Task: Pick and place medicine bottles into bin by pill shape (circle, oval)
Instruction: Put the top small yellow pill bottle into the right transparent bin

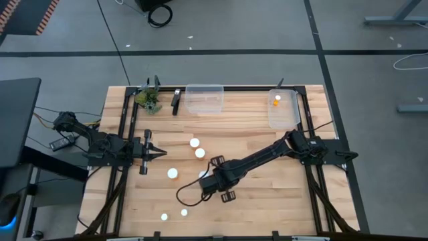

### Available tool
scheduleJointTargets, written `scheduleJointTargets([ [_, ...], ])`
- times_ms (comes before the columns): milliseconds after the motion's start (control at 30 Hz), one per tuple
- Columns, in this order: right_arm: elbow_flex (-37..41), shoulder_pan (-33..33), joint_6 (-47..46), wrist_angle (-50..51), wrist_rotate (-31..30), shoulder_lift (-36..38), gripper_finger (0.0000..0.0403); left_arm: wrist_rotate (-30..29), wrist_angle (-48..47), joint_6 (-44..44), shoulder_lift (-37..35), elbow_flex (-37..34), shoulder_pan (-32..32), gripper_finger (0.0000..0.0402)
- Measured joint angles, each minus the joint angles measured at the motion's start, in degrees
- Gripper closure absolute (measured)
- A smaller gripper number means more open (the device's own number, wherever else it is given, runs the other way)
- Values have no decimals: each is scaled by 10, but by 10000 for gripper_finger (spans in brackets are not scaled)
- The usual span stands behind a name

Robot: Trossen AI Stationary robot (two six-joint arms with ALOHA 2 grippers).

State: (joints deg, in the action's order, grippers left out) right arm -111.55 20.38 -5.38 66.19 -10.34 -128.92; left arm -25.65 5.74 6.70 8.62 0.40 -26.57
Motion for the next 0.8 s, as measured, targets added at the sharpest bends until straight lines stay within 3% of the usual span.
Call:
scheduleJointTargets([
  [300,58,-18,-33,19,-53,78,264,0,0,0,0,0,0,376],
  [567,263,-62,-79,-88,-81,250,264,0,2,0,0,0,0,366],
  [800,408,-133,-130,-114,-115,406,264,0,1,0,0,0,0,374],
])
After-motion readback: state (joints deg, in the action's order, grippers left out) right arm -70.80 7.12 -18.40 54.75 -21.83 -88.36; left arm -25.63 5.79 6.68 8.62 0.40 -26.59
